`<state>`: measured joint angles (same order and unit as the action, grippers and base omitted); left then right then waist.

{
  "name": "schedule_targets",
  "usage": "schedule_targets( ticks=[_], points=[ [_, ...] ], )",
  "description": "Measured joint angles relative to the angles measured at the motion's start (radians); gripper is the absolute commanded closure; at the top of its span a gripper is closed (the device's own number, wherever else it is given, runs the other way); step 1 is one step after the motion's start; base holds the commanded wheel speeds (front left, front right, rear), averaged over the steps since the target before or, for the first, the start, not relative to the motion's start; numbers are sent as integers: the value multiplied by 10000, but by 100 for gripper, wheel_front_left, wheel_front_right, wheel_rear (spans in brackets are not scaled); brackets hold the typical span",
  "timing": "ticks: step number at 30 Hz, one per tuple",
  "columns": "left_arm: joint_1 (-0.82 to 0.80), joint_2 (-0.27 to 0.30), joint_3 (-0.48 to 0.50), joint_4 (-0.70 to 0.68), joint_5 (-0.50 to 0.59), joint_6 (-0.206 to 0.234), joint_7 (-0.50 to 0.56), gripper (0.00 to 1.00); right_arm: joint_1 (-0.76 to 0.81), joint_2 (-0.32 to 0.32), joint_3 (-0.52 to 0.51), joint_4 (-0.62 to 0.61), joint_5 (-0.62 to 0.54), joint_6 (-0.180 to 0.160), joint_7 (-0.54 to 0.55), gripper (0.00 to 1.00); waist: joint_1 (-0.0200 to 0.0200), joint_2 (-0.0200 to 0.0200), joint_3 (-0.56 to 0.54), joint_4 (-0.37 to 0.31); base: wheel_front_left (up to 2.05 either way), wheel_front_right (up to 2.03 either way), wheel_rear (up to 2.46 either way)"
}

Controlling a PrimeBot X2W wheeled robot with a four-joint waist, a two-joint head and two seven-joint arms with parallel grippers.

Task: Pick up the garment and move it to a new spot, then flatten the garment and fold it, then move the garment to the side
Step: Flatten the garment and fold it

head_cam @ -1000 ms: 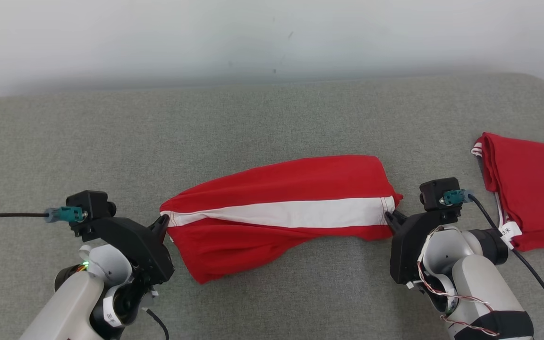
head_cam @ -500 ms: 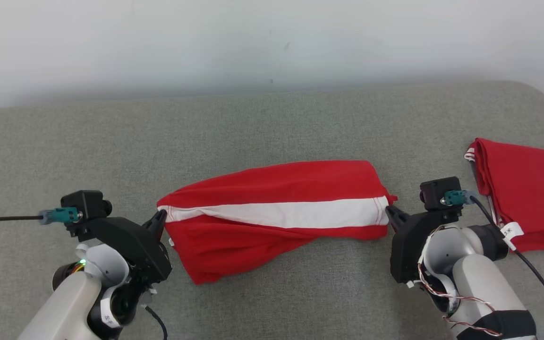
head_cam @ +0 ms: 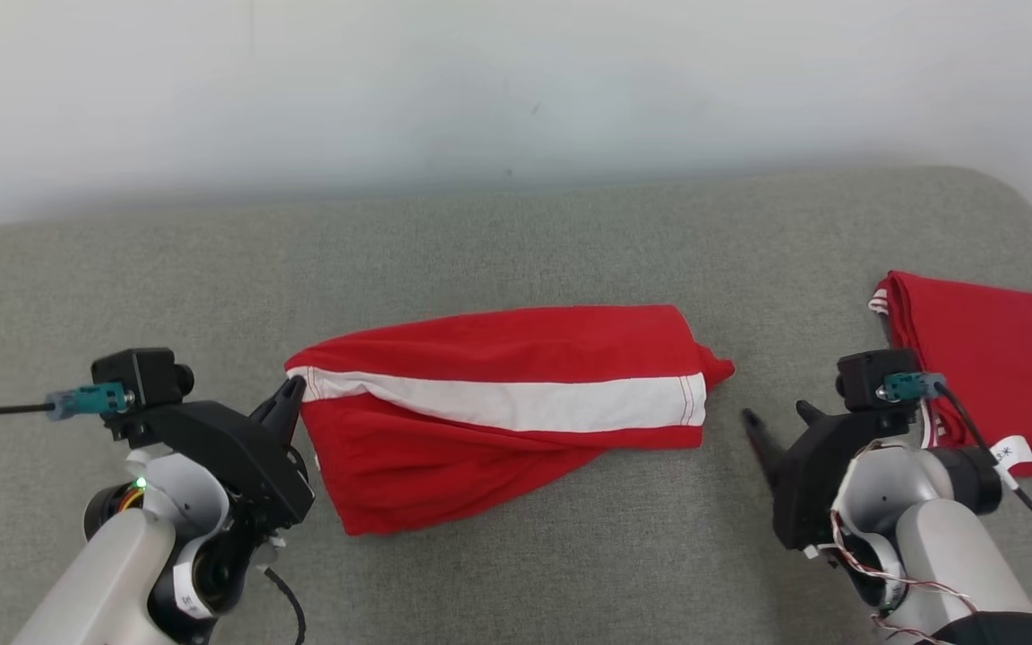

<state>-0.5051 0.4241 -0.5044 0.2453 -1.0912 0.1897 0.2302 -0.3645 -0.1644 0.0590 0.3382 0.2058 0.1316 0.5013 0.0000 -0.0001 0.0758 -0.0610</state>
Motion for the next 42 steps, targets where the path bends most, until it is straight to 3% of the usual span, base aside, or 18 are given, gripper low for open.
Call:
schedule_targets(
  ticks=[8,9,10,11,14,18,29,31,32,38,42],
  points=[
    [17,-8,-88,98,125,52,0,100,-486,217,752,727,203,2,-802,0,1,0,537,52,0,0,0],
    [-38,-12,-96,115,157,50,-2,100,-640,222,849,857,203,2,-897,3,0,0,602,68,0,0,0],
    [-102,-13,-100,134,163,44,-2,100,-769,226,936,988,198,2,-986,13,1,0,657,86,0,0,0],
    [-142,-15,-105,155,163,38,0,100,-884,234,988,1139,182,2,-1074,14,1,0,702,107,0,0,0],
    [-221,-63,-144,257,165,25,2,100,-1185,238,1118,1735,134,2,-1260,53,1,1,783,215,0,0,0],
    [-296,-82,-165,313,171,-38,2,100,-1325,282,1264,2128,150,2,-1423,64,1,0,760,248,0,0,0],
    [-295,-67,-140,324,176,-2,-25,100,-1701,240,1452,2790,228,2,-1825,71,1,1,769,190,0,0,0],
    [-295,-69,-144,324,176,-2,-44,100,-1732,240,1524,2905,228,2,-1858,83,1,0,779,199,0,0,0],
    [-295,-69,-146,324,176,-4,-46,100,-1733,236,1561,2949,228,2,-1871,99,1,1,781,204,0,0,0],
    [-295,-69,-107,265,176,-67,-221,100,-1803,173,1682,2895,380,2,-2142,100,1,2,722,223,0,0,0],
    [-304,-134,221,-33,-46,-332,-548,100,-1788,75,1486,2199,884,2,-2431,100,1,2,628,197,0,0,0]
  ],
)
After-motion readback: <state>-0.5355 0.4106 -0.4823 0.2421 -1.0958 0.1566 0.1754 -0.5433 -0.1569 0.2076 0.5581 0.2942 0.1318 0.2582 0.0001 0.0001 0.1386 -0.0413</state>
